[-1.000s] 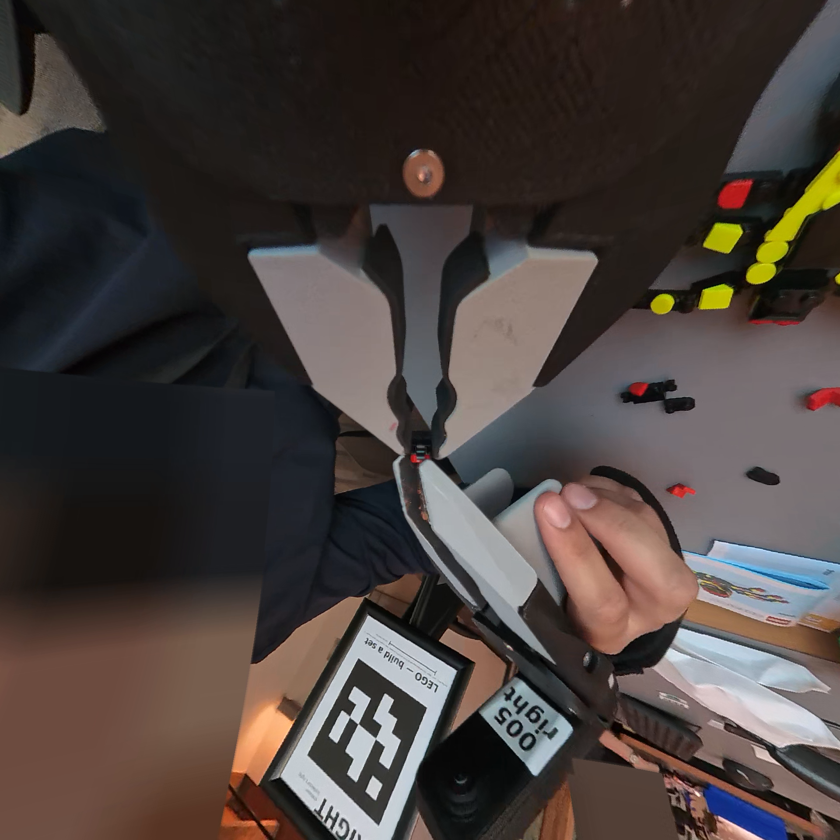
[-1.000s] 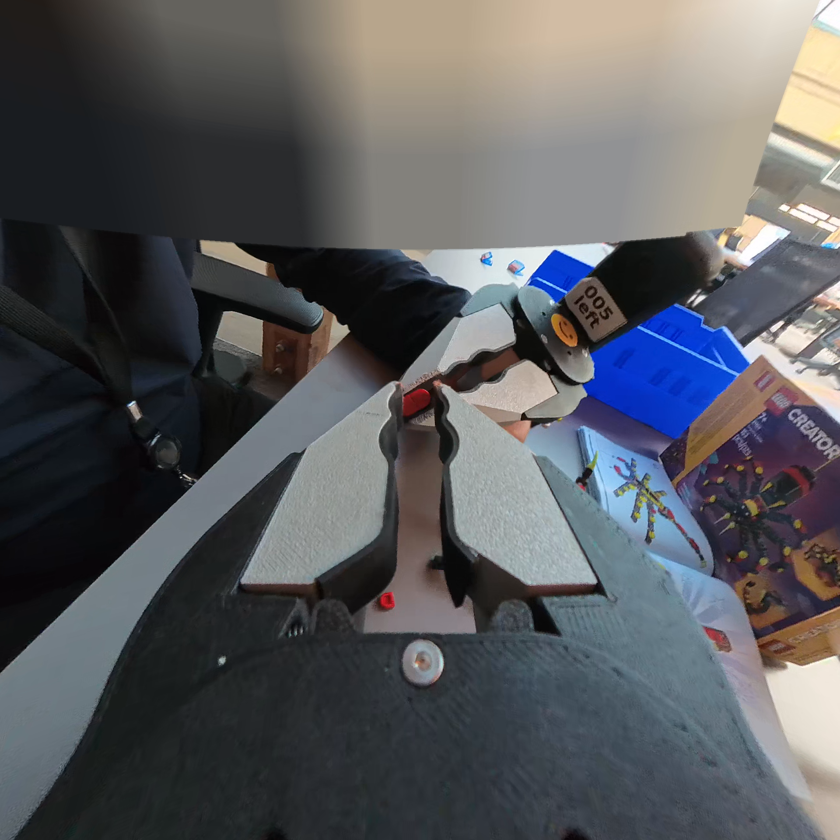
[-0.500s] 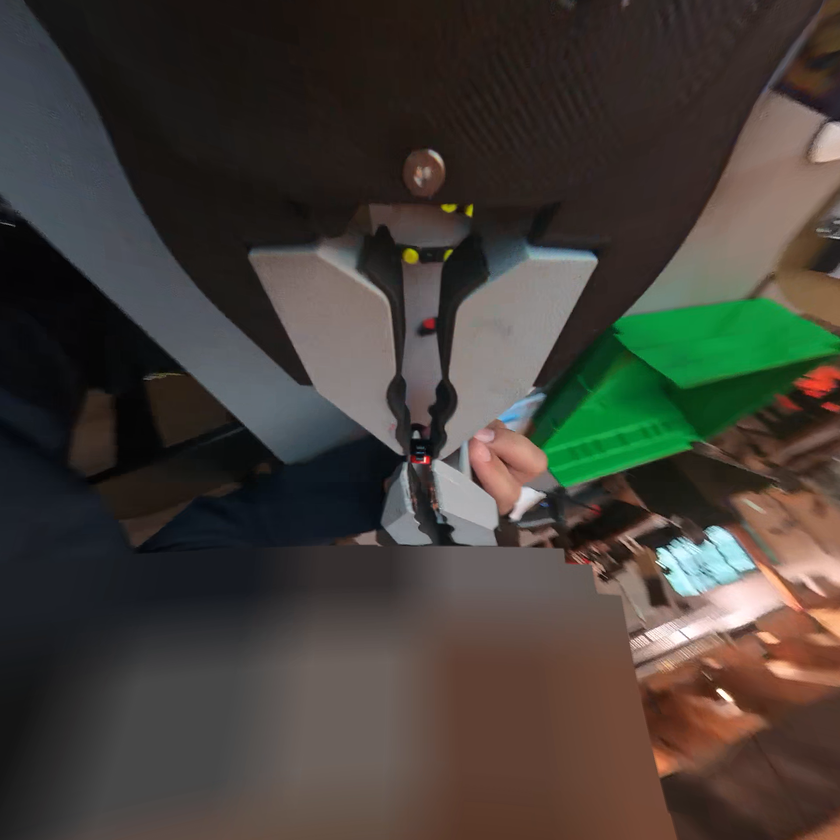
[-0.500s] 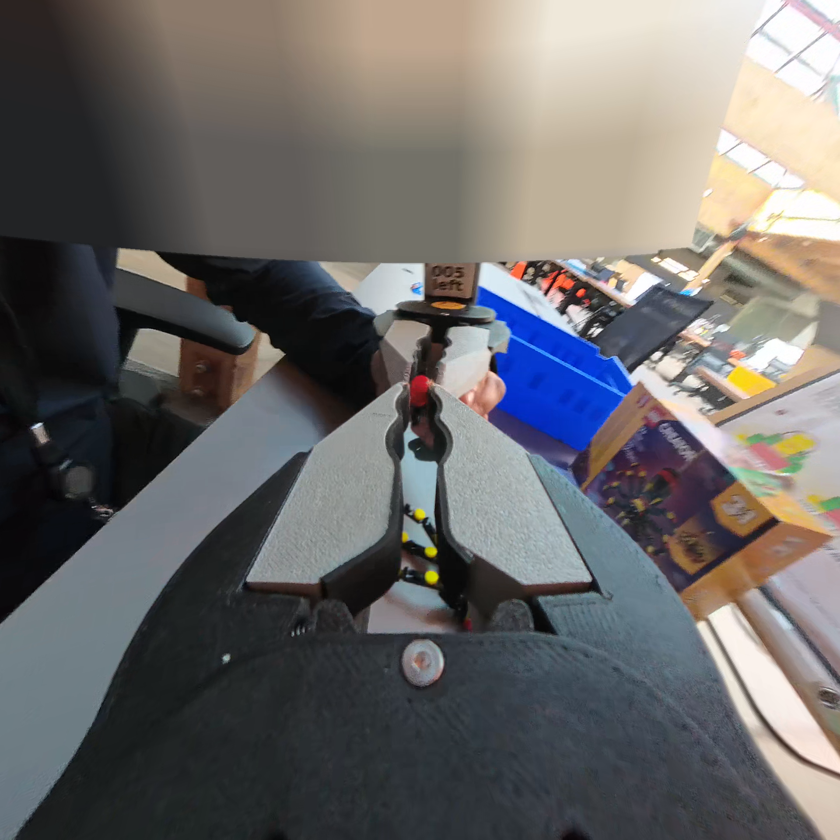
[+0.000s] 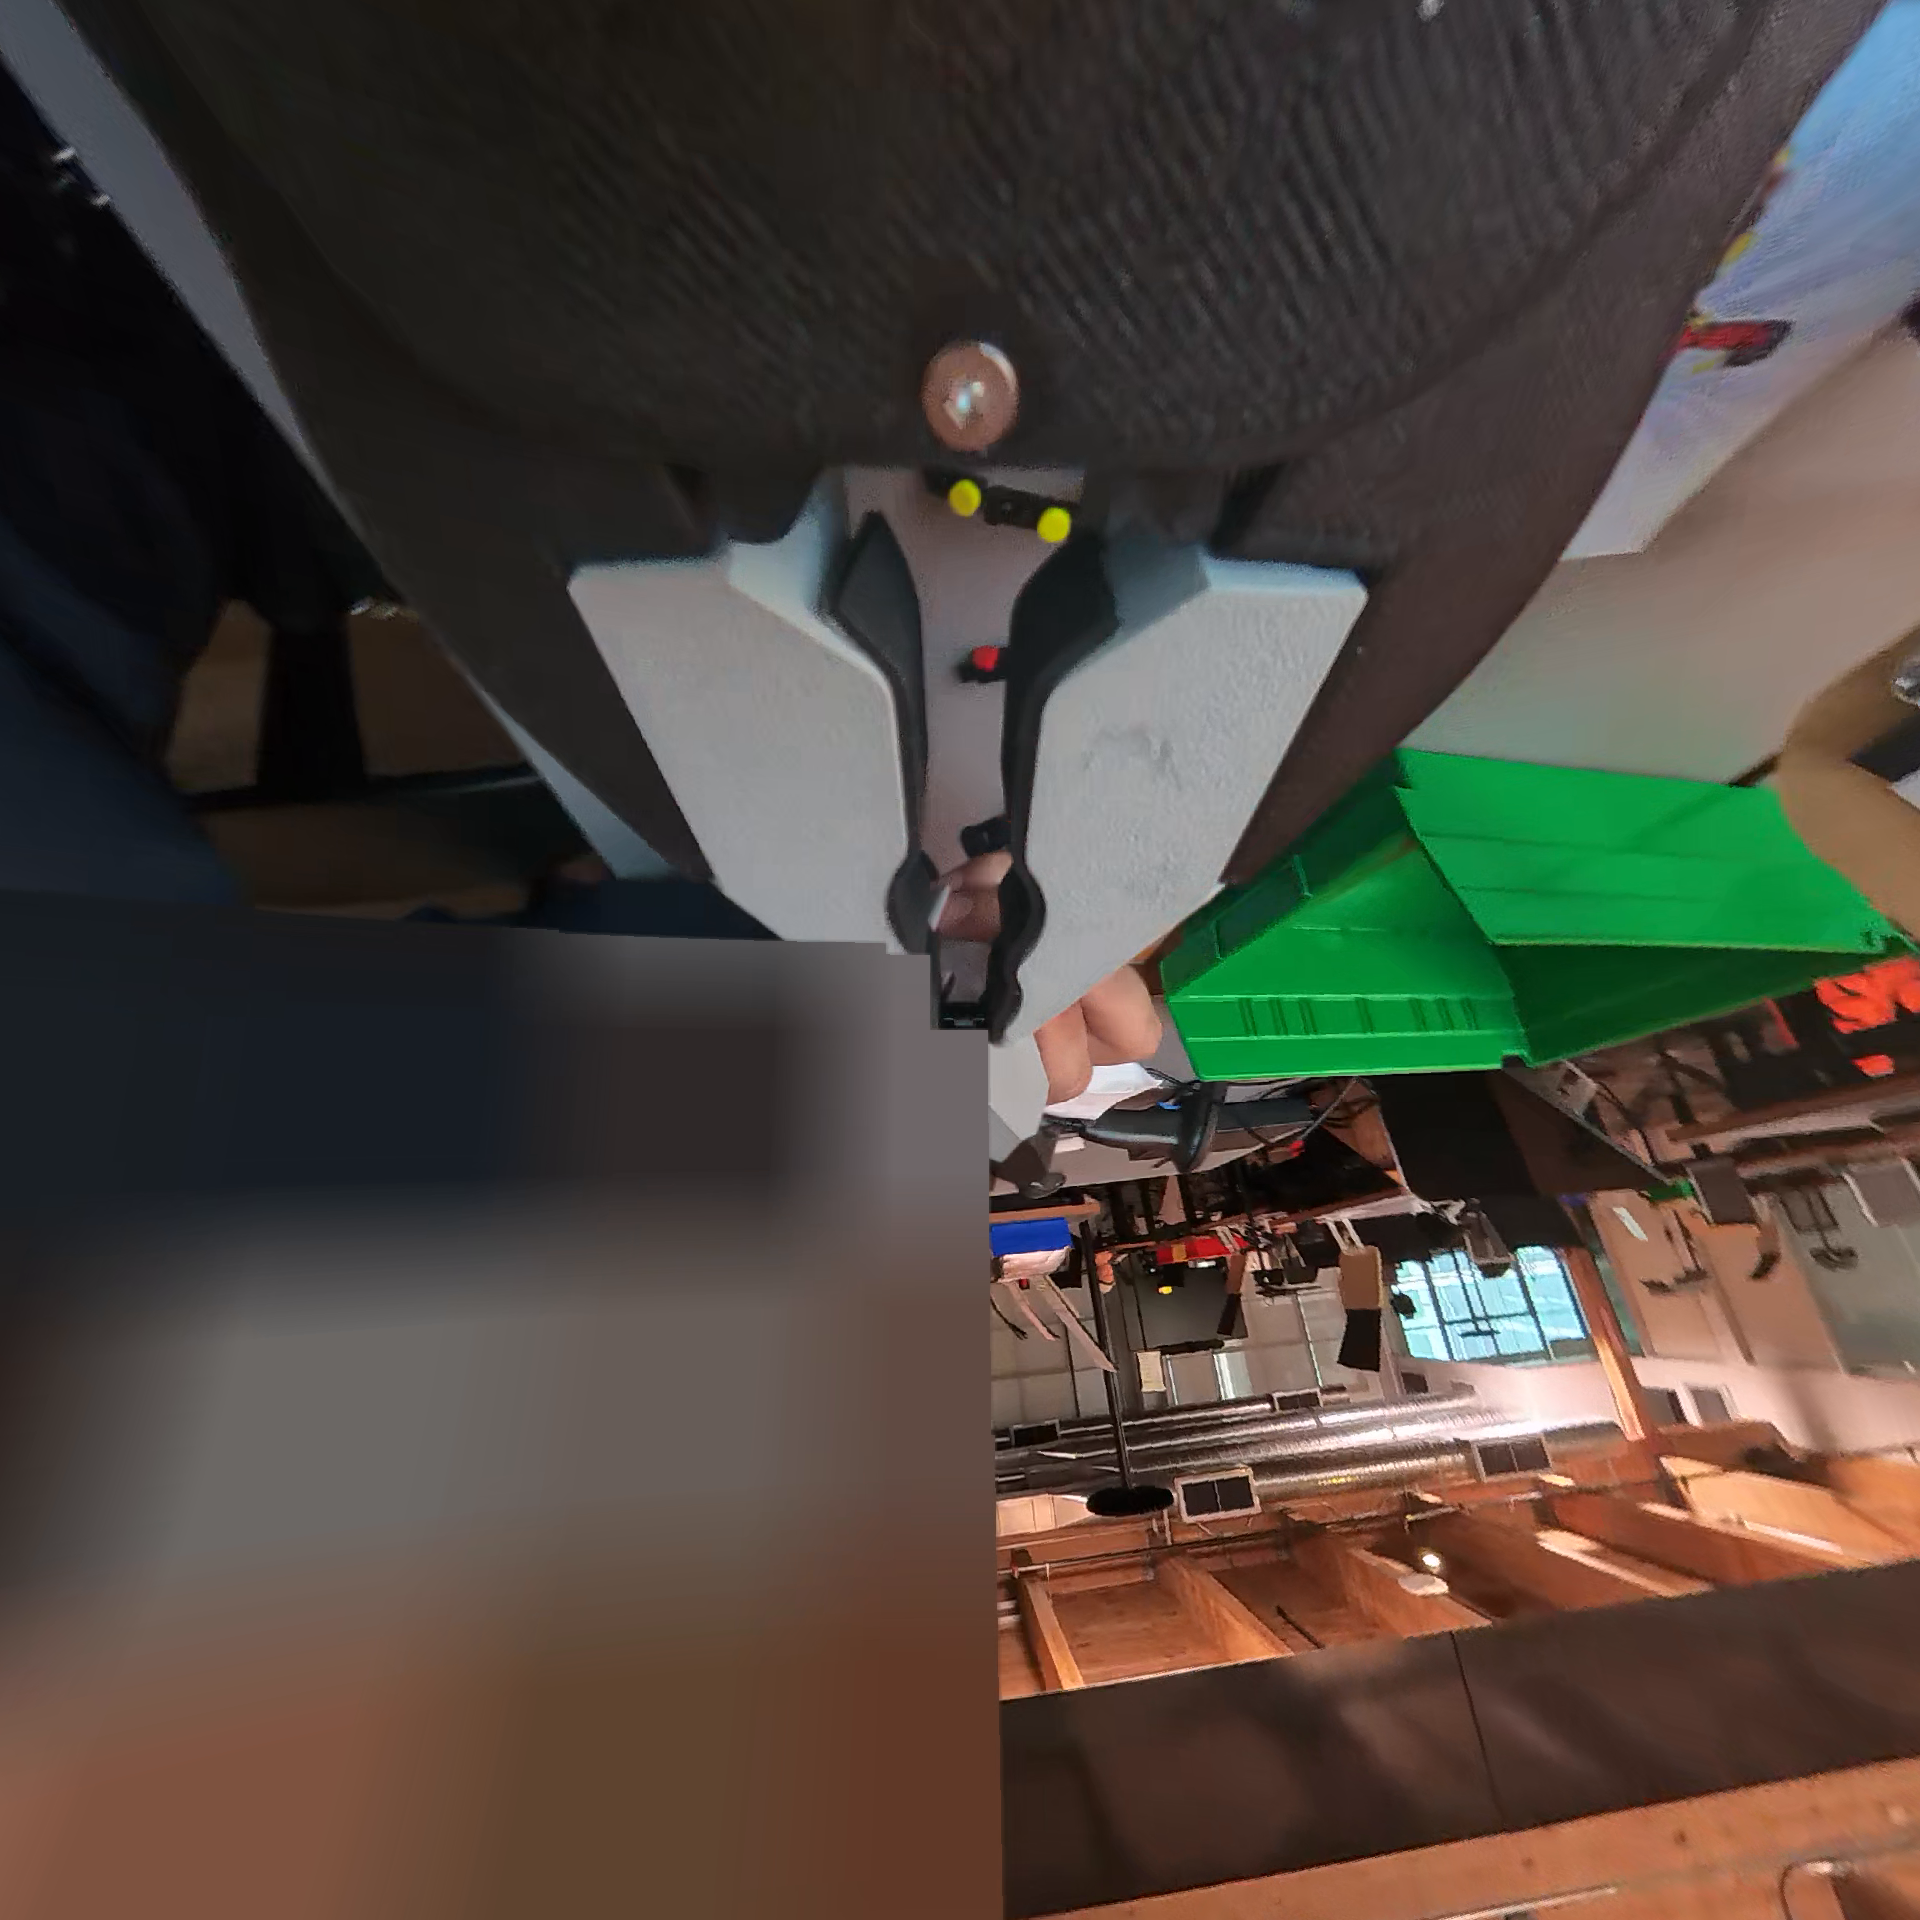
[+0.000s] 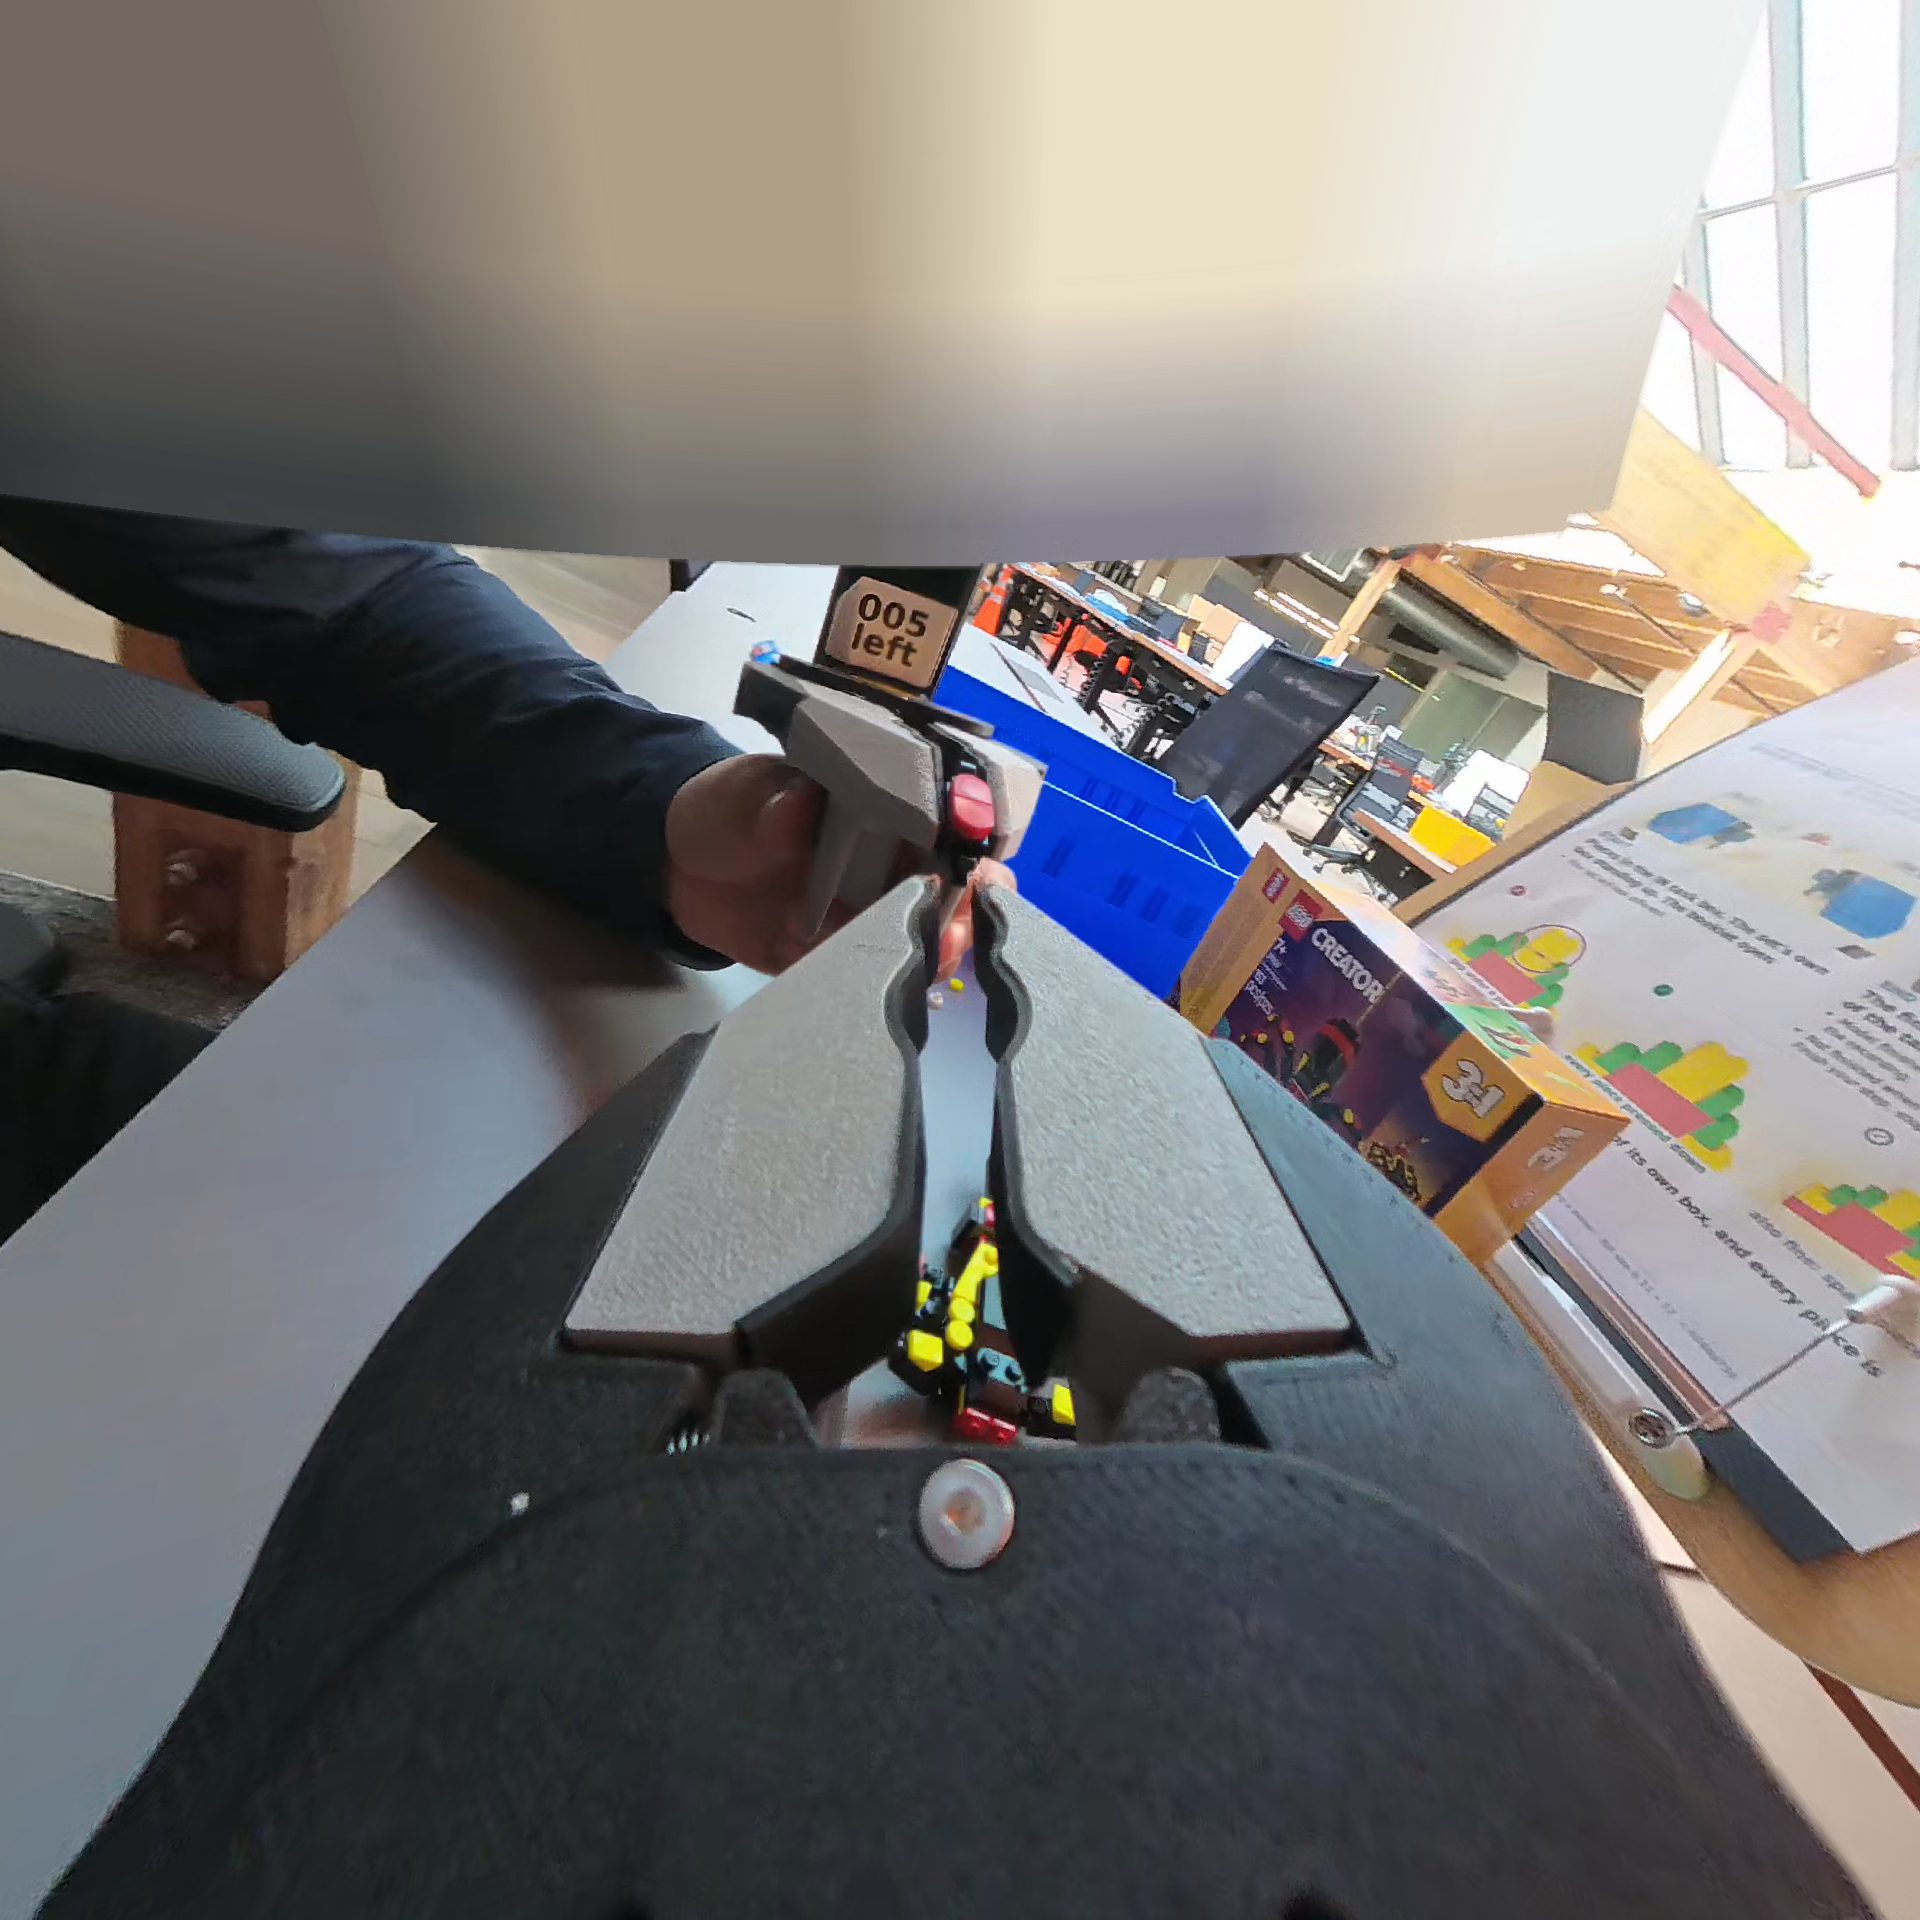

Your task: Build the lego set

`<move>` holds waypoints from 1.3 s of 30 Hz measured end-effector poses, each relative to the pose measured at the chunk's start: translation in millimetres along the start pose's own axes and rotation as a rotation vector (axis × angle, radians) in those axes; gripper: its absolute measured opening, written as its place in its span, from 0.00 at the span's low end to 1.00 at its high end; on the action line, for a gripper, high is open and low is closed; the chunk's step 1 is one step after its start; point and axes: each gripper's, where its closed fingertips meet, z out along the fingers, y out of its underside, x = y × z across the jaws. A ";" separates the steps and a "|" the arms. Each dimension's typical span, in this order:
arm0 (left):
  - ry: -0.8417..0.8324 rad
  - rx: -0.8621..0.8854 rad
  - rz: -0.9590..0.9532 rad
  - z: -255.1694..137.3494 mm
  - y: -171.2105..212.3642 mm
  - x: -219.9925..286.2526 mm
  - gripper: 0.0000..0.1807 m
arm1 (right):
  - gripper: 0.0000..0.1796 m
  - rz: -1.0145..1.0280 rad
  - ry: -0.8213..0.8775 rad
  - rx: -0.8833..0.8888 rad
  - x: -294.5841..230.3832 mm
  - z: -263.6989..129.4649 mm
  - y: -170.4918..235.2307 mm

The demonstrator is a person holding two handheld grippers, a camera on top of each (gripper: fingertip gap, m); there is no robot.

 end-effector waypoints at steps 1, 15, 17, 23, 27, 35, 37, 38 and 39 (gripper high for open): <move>-0.003 0.009 -0.047 0.4 -0.1 -2.1 0.03 | 0.00 0.009 0.011 -0.003 1.9 0.4 1.3; -0.035 -0.024 -0.394 -4.4 20.9 -29.8 0.03 | 0.00 0.147 0.076 -0.102 21.0 3.3 27.7; -0.014 0.000 -0.509 -5.5 22.6 -32.5 0.03 | 0.01 0.083 0.101 -0.138 22.2 3.6 30.9; 0.023 0.012 -0.693 -5.1 32.5 -34.6 0.02 | 0.04 -0.097 0.153 -0.207 22.9 4.0 36.6; 0.031 0.006 -0.736 -4.7 36.4 -34.5 0.02 | 0.02 -0.186 0.172 -0.253 23.1 3.8 40.8; -0.058 -0.137 -0.513 -14.0 45.9 -46.9 0.05 | 0.02 -0.056 0.168 -0.273 32.0 0.5 47.9; -0.098 -0.219 -0.372 -17.2 50.7 -50.0 0.08 | 0.01 -0.013 0.154 -0.263 32.7 -0.5 46.9; -0.110 -0.254 -0.300 -17.9 52.5 -49.7 0.08 | 0.01 0.004 0.152 -0.258 33.4 -1.1 46.7; -0.115 -0.281 -0.235 -17.8 53.4 -48.2 0.08 | 0.01 0.018 0.147 -0.255 33.6 -1.4 46.8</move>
